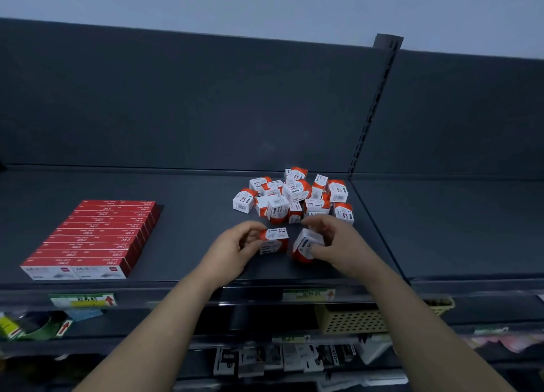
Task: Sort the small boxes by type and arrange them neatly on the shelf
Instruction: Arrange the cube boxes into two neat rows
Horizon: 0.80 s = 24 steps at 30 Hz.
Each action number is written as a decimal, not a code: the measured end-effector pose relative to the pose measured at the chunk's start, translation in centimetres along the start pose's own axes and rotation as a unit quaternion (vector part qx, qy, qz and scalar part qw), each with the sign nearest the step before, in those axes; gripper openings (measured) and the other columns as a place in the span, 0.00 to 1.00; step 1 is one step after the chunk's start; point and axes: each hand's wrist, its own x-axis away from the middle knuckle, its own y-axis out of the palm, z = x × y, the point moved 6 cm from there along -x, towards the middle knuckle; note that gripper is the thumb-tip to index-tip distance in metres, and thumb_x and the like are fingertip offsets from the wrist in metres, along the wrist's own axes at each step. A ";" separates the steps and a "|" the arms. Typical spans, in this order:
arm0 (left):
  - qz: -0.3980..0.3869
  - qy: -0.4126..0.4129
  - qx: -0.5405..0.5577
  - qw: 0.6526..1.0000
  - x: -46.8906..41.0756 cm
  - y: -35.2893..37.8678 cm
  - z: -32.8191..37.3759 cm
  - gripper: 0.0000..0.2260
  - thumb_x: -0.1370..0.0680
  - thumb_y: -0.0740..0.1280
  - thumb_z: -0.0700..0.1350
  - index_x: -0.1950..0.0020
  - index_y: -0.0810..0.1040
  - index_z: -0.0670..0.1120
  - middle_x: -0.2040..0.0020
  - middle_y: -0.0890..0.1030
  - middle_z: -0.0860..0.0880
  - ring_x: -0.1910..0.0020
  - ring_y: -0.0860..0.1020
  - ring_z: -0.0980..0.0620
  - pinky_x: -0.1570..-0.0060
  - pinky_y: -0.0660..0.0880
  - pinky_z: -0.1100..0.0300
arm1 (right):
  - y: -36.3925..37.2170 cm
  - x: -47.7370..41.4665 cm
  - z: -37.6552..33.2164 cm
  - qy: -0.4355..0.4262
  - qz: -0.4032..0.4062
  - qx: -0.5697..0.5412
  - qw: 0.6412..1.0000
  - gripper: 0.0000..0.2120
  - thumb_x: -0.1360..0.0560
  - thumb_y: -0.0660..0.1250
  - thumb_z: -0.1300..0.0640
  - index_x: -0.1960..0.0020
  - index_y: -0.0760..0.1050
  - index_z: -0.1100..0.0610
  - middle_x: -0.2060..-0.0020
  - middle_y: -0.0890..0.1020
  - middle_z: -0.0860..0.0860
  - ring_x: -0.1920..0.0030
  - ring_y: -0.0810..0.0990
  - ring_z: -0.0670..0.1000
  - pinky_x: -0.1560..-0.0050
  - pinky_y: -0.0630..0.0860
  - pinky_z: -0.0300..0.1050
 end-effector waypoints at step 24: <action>-0.083 -0.045 -0.026 0.995 0.7 0.1 1.5 0.24 0.34 0.79 0.47 0.41 0.76 0.57 0.48 0.83 0.60 0.47 0.80 0.63 0.39 0.74 0.56 | 3.1 -0.2 1.2 -0.003 -0.068 0.050 0.996 0.23 0.29 0.70 0.65 0.37 0.74 0.49 0.50 0.82 0.44 0.54 0.81 0.44 0.55 0.80 0.41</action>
